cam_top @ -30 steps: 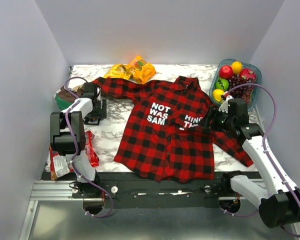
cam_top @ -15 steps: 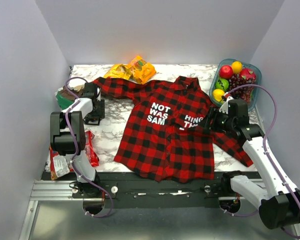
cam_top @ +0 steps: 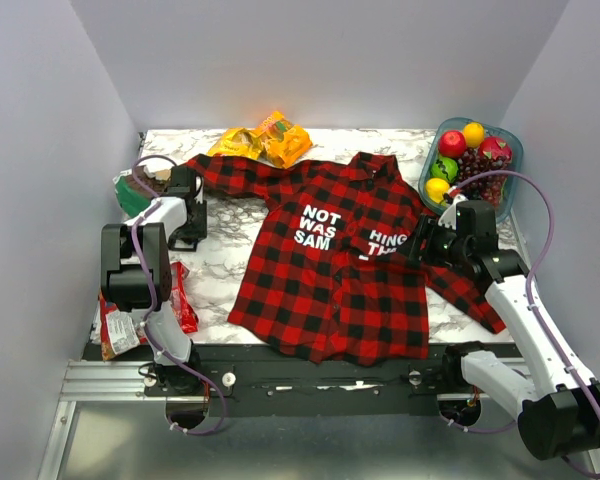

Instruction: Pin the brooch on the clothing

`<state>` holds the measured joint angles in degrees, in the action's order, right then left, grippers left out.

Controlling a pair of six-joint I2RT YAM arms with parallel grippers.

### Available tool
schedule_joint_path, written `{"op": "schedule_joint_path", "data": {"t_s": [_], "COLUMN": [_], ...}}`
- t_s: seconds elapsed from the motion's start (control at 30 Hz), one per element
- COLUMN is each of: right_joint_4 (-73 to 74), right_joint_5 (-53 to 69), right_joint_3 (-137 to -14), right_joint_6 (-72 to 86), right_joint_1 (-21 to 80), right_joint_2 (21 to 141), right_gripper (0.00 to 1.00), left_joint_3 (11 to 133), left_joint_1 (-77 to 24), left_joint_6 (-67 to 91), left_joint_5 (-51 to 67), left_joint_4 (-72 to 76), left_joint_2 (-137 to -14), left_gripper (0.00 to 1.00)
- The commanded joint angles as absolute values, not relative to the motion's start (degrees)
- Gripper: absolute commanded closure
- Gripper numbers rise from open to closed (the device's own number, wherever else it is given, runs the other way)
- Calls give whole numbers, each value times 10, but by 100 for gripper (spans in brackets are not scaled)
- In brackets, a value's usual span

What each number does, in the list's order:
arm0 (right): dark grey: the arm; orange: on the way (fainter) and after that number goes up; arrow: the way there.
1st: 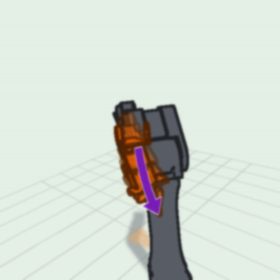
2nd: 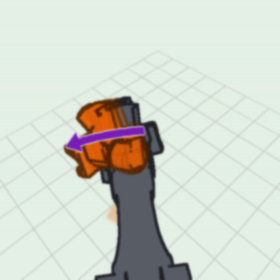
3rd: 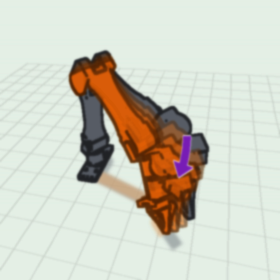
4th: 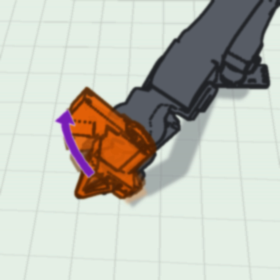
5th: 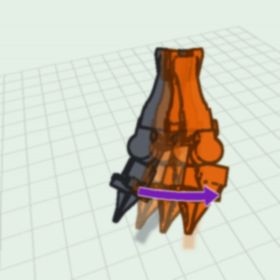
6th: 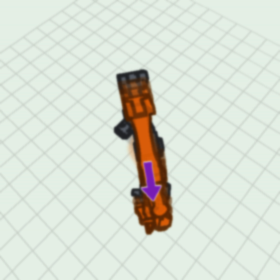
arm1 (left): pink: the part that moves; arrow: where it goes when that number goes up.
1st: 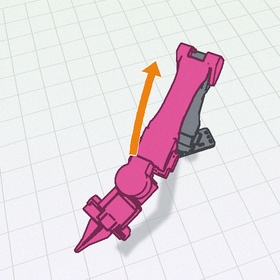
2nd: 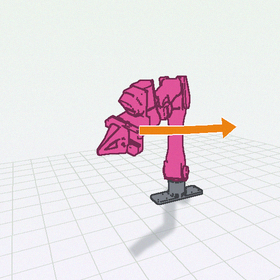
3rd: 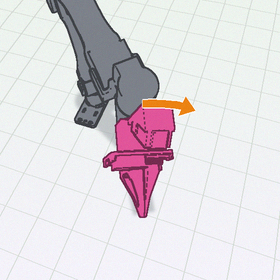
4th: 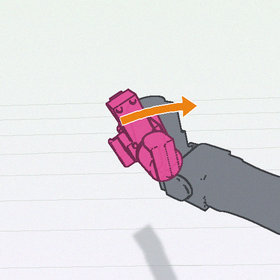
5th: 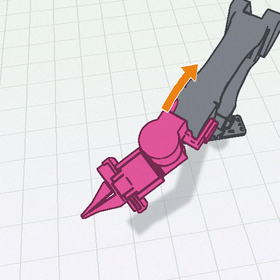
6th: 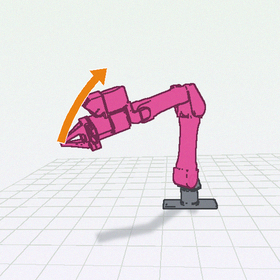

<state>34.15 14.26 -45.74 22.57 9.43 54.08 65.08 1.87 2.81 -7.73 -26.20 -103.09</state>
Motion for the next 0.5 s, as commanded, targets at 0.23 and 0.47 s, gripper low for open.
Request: {"op": "schedule_joint_path", "data": {"t_s": [0.23,0.47], "right_joint_4": [357,359], "right_joint_5": [135,134], "right_joint_3": [-454,-457], "right_joint_6": [230,231], "right_joint_1": [96,96], "right_joint_2": [531,533], "right_gripper": [32,32], "left_joint_3": [621,598], "left_joint_1": [-27,-65], "left_joint_6": [32,36], "left_joint_5": [-108,-92], "left_joint_4": [-262,-261], "left_joint_2": [-962,-906], "left_gripper": [52,53]}}
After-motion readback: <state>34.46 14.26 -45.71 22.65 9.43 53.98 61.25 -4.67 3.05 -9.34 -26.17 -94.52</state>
